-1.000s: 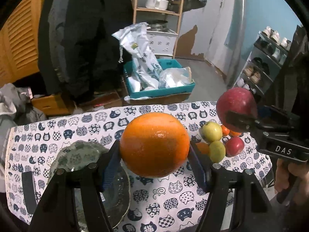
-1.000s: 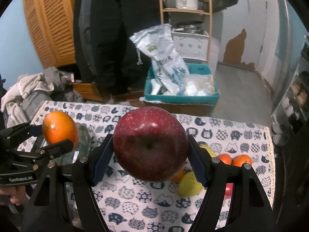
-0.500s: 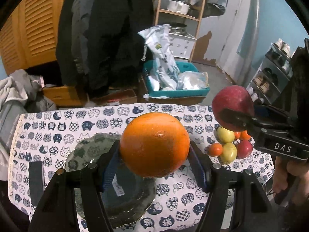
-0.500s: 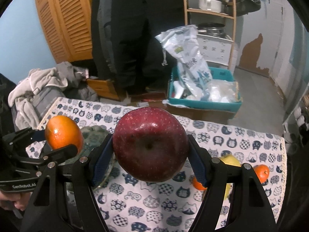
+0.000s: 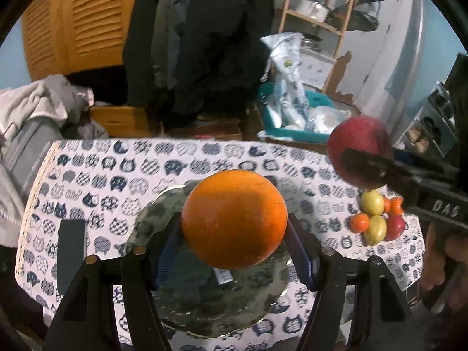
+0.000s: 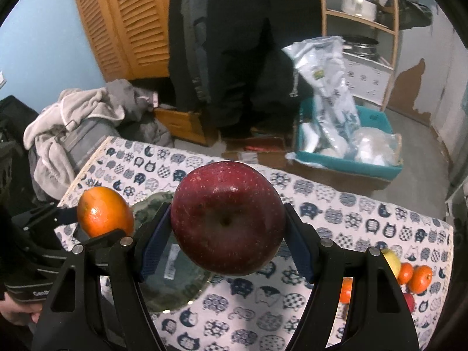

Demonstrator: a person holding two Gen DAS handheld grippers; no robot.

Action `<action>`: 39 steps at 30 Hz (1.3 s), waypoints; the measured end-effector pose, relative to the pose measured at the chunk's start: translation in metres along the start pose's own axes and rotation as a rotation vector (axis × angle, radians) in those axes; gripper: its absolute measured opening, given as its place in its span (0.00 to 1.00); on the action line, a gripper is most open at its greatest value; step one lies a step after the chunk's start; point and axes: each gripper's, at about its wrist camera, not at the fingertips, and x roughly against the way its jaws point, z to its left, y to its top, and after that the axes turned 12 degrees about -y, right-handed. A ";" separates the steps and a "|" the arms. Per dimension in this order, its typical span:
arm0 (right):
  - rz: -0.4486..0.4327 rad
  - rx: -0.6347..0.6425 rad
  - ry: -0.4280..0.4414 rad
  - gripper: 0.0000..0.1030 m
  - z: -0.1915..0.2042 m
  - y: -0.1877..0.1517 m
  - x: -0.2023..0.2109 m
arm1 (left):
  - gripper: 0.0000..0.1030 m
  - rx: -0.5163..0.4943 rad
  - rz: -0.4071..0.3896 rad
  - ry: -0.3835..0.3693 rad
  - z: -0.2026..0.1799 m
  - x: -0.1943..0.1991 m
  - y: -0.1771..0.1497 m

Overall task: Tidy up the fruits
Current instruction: 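Lower the orange into the glass bowl with the left tool while the right tool drops the apple in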

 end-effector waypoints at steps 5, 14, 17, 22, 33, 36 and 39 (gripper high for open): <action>0.024 0.032 0.029 0.71 0.024 0.002 -0.015 | 0.67 0.065 0.052 0.014 0.028 -0.012 -0.013; 0.080 0.070 0.072 0.71 0.055 -0.002 -0.043 | 0.67 0.139 0.108 0.070 0.064 -0.029 -0.031; 0.093 0.080 0.081 0.71 0.063 -0.005 -0.050 | 0.67 0.170 0.144 0.077 0.073 -0.040 -0.037; 0.122 0.094 0.092 0.71 0.071 -0.013 -0.061 | 0.67 0.185 0.195 0.119 0.084 -0.059 -0.048; 0.166 0.098 0.108 0.71 0.077 -0.024 -0.073 | 0.67 0.221 0.321 0.132 0.091 -0.097 -0.069; 0.177 0.099 0.110 0.71 0.078 -0.027 -0.076 | 0.68 0.221 0.322 0.140 0.090 -0.100 -0.072; 0.187 0.101 0.110 0.71 0.079 -0.029 -0.080 | 0.68 0.201 0.316 0.162 0.086 -0.097 -0.068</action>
